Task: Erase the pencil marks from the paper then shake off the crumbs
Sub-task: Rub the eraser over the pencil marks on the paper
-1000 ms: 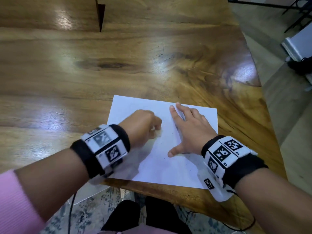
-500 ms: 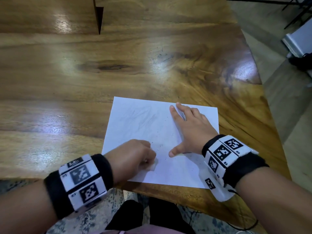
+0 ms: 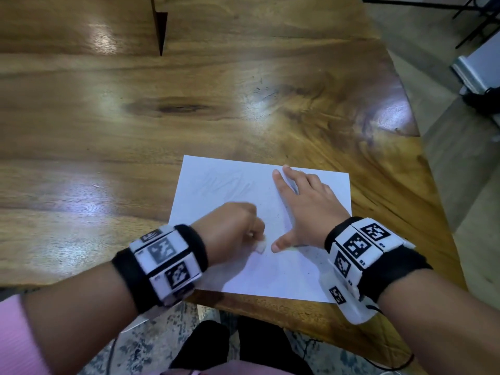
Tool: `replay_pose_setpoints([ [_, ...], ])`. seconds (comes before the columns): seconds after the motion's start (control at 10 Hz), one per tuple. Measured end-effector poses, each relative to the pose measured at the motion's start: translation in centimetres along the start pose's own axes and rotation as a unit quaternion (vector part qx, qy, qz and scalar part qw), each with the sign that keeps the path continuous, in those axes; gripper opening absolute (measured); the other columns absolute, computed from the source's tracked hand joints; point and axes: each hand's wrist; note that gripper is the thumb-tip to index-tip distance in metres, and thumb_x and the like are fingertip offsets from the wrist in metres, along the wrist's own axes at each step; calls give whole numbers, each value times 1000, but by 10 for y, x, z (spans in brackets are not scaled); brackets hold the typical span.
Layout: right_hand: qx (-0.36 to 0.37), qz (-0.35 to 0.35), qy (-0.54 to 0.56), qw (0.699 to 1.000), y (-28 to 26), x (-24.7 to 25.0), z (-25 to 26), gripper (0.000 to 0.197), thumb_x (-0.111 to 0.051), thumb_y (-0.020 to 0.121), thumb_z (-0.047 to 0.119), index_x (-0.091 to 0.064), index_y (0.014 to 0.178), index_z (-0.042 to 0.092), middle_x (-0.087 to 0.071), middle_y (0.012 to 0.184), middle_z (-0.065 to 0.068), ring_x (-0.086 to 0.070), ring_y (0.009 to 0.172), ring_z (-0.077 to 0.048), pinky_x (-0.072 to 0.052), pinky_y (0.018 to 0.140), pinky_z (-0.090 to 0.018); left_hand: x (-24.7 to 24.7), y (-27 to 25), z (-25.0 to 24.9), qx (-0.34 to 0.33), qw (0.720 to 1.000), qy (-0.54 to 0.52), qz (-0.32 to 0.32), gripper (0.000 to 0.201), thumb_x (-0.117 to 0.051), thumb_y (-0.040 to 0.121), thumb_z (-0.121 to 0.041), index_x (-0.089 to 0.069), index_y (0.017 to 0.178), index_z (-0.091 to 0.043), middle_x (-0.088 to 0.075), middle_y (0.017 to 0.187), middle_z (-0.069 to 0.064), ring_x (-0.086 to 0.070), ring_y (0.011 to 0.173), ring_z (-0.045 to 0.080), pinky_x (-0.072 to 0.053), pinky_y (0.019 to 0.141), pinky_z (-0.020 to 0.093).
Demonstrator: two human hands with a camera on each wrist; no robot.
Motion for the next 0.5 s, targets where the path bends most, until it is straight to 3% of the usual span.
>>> replay_pose_setpoints([
  [0.1, 1, 2, 0, 1000, 0, 0, 0, 135, -73, 57, 69, 15, 149, 25, 17, 157, 5, 3, 143, -20, -10, 115, -36, -1, -2, 3, -7, 1000, 1, -12, 10, -64, 81, -17, -70, 76, -11, -52, 78, 2, -53, 72, 18, -37, 65, 23],
  [0.2, -1, 1, 3, 1000, 0, 0, -1, 136, -73, 56, 69, 16, 149, 25, 17, 157, 6, 4, 142, -19, -9, 115, -36, -7, -33, 11, -7, 999, -28, 45, 10, -64, 78, -10, -70, 73, -15, -52, 76, -5, -55, 70, 6, -36, 61, 9],
  [0.3, 0, 4, 5, 1000, 0, 0, -1, 136, -73, 57, 69, 17, 149, 25, 18, 157, 5, 5, 143, -19, -7, 115, -36, -3, -28, 14, 8, 999, -32, 26, 7, -66, 77, -12, -72, 76, -16, -47, 75, -8, -51, 68, 2, -32, 62, 2],
  [0.4, -2, 2, 5, 1000, -1, 0, -1, 136, -73, 57, 69, 17, 149, 25, 18, 157, 6, 5, 142, -20, -8, 115, -36, 4, 0, 10, 20, 999, -10, -45, 12, -67, 78, -24, -70, 75, -12, -48, 77, -3, -53, 71, 17, -39, 67, 22],
  [0.5, -4, 5, 4, 1000, -2, 1, 0, 136, -73, 57, 69, 16, 149, 25, 17, 157, 6, 4, 142, -19, -9, 115, -36, 2, -10, 11, 12, 999, -1, -37, 10, -65, 79, -17, -65, 69, -15, -47, 75, -3, -52, 69, 16, -43, 65, 27],
])
Point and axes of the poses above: each hand's wrist, its own y-axis towards the middle knuckle, its own x-axis out of the back of the hand, z = x × y
